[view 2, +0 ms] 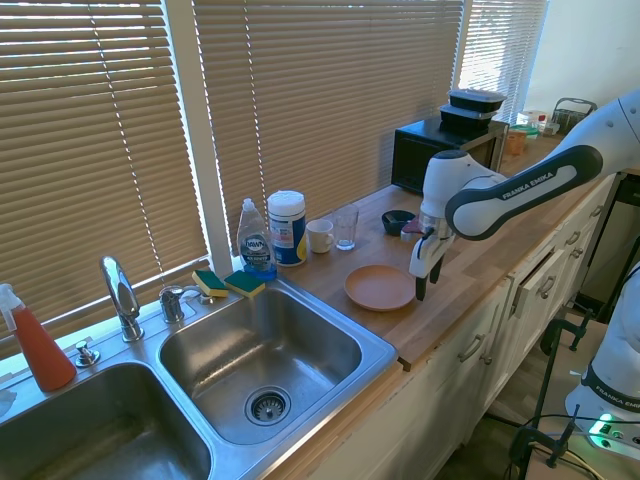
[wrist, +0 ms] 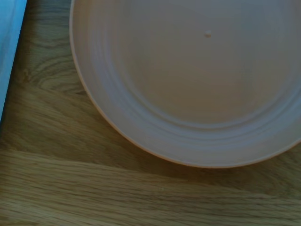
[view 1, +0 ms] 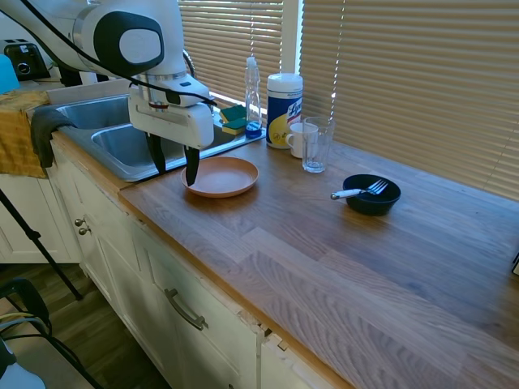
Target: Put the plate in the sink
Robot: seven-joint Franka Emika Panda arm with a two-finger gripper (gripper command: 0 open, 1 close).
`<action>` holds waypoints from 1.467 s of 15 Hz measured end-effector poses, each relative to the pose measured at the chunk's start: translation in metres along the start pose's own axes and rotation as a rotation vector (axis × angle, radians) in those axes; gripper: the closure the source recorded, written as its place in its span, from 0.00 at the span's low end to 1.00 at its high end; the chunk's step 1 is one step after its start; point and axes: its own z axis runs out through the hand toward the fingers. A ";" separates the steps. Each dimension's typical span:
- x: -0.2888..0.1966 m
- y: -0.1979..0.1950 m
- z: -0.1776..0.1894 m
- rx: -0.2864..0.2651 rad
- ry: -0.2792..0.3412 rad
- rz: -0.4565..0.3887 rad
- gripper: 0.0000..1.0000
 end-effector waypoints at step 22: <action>0.160 0.021 0.047 0.236 -0.171 0.305 0.00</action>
